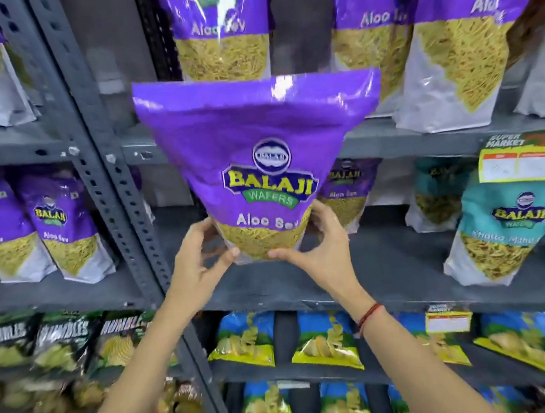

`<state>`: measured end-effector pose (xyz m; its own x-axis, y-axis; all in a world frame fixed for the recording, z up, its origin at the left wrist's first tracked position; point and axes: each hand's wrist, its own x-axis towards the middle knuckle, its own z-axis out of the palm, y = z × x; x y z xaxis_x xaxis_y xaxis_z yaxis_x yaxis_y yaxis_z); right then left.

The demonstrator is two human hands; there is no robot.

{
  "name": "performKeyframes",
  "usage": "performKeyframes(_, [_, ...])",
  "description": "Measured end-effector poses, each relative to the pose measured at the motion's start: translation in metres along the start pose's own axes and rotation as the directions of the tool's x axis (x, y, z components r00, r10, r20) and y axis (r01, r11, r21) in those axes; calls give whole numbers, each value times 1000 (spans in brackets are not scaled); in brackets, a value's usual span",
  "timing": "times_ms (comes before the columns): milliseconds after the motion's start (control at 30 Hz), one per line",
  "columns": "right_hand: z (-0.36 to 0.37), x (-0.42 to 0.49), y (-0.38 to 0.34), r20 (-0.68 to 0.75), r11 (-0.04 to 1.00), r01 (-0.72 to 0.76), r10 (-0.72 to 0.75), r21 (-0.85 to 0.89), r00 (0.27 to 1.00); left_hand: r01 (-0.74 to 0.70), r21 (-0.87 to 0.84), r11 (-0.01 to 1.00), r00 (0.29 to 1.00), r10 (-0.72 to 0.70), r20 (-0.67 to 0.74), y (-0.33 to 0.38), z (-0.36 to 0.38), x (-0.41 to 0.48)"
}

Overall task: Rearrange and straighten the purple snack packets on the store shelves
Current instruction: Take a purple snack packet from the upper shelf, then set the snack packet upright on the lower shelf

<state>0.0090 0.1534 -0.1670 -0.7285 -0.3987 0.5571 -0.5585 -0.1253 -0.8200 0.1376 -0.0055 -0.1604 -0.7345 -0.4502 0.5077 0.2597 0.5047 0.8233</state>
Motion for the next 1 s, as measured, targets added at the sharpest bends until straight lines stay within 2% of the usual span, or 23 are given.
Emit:
performKeyframes(200, [19, -9, 55, 91, 981, -138, 151, -133, 984, 143, 190, 971, 982, -163, 96, -72, -1, -3])
performKeyframes(333, [17, 0, 80, 113, 954, -255, 274, -159, 955, 191, 261, 946, 959, -237, 155, -91, 13, 8])
performKeyframes(400, [13, 2, 88, 146, 941, -278, 308, -191, 940, 167, 302, 938, 965, -219, 147, -96, 22, 12])
performKeyframes(467, [40, 32, 142, 76, 889, -395, 422, -231, 904, 211, 325, 922, 916, -302, 263, -163, 26, 61])
performKeyframes(633, [42, 33, 155, 167, 828, -471, 533, -304, 829, 228, 416, 880, 897, -356, 260, -186, 31, 58])
performKeyframes(900, [45, 42, 171, 191, 792, -521, 592, -320, 783, 294, 436, 850, 868, -429, 250, -191, 32, 67])
performKeyframes(967, [44, 36, 170, 174, 803, -530, 582, -271, 794, 311, 533, 787, 828, -500, 256, -195, 32, 67])
performKeyframes(1000, [44, 33, 167, 145, 814, -536, 572, -226, 807, 312, 607, 731, 783, -560, 271, -195, 33, 68])
